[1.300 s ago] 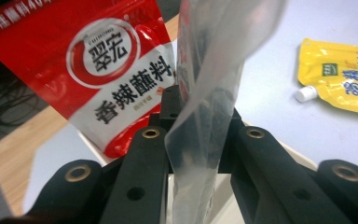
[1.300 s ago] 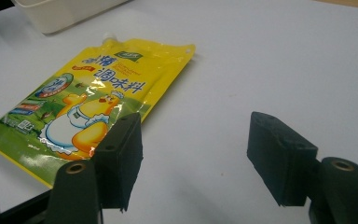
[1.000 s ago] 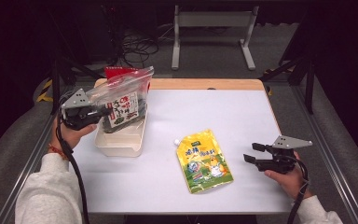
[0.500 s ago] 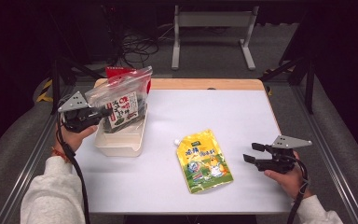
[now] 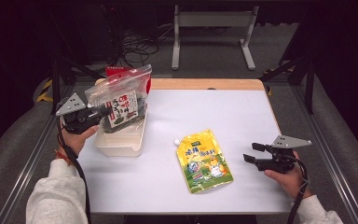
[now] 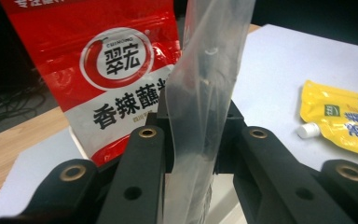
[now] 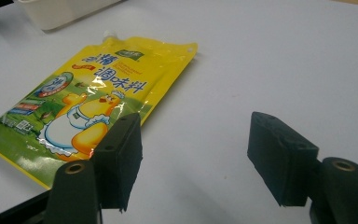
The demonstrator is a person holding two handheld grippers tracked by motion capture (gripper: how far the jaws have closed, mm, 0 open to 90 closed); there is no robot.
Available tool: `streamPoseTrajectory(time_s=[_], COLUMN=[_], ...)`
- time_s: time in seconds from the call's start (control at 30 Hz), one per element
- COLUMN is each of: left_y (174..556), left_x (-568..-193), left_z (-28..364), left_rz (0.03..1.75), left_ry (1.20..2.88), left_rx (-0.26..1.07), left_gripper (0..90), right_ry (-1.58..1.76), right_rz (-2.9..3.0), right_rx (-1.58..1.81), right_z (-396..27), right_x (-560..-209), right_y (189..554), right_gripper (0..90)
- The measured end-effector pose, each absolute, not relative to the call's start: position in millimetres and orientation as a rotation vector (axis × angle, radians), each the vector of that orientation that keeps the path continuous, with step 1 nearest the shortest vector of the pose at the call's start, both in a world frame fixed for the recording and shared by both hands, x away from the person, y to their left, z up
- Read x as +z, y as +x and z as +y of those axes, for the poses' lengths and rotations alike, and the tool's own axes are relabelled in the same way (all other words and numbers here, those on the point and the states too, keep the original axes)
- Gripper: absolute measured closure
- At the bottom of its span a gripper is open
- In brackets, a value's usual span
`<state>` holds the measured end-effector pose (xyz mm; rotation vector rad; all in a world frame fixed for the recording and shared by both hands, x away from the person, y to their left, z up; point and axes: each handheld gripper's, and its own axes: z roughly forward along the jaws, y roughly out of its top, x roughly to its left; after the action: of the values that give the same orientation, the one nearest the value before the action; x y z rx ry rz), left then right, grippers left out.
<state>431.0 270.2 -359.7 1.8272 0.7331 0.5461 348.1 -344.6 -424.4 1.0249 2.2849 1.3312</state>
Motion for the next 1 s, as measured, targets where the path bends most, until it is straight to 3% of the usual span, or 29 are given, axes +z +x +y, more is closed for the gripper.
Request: streamPoseTrajectory(time_s=[0.3,0.63,1.0], left_y=[419.5,404.6,345.4], left_x=[-361.5,-362.4,-355.0], left_z=[269.8,279.8,273.2], left_rz=[0.759,0.811,0.762], left_ry=[1.753,1.708,1.676], left_rx=[0.596,0.661,0.739], left_gripper=[62.8,52.9,41.3], right_ry=[1.023,1.024,1.024], right_rz=[2.292,2.298,2.316], right_rx=[1.324,1.315,1.286], right_z=[-343.1,-342.1,-338.1], right_x=[-424.6,-425.5,-426.8], right_y=[347.8,348.9,349.2], right_gripper=[34.9,35.1,36.8])
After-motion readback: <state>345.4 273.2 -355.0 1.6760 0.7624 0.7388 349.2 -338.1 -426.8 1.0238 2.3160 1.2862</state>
